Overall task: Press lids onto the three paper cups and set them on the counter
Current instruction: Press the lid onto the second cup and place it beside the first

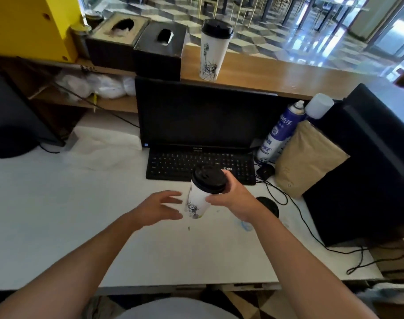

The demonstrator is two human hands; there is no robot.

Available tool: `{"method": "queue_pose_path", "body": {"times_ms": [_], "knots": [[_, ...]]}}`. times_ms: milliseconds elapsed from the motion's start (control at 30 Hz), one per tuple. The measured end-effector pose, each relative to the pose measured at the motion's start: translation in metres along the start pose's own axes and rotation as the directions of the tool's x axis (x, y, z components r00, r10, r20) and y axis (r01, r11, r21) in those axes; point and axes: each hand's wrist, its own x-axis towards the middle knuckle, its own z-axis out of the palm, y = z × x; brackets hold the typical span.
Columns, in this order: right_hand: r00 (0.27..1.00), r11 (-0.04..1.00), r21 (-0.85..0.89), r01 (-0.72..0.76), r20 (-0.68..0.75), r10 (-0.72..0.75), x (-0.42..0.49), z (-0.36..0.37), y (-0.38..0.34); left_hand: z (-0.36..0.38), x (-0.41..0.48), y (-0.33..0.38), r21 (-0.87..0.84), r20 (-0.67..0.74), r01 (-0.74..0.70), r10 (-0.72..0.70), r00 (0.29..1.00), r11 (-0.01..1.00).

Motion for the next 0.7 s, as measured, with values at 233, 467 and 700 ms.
{"method": "queue_pose_path", "body": {"times_ms": [233, 467, 700], "knots": [[0.992, 0.998, 0.048, 0.030, 0.123, -0.036, 0.019, -0.043, -0.045, 0.017, 0.024, 0.112, 0.096, 0.181, -0.240, 0.220, 0.958, 0.966], [0.979, 0.978, 0.050, 0.200, 0.022, -0.202, 0.032, -0.111, -0.091, 0.051, 0.057, 0.188, 0.070, -0.026, -0.316, 0.318, 0.948, 0.946], [0.924, 0.926, -0.053, 0.375, -0.057, -0.378, 0.056, -0.161, -0.144, 0.075, 0.095, 0.259, 0.100, -0.272, -0.419, 0.430, 0.861, 0.903]]}}
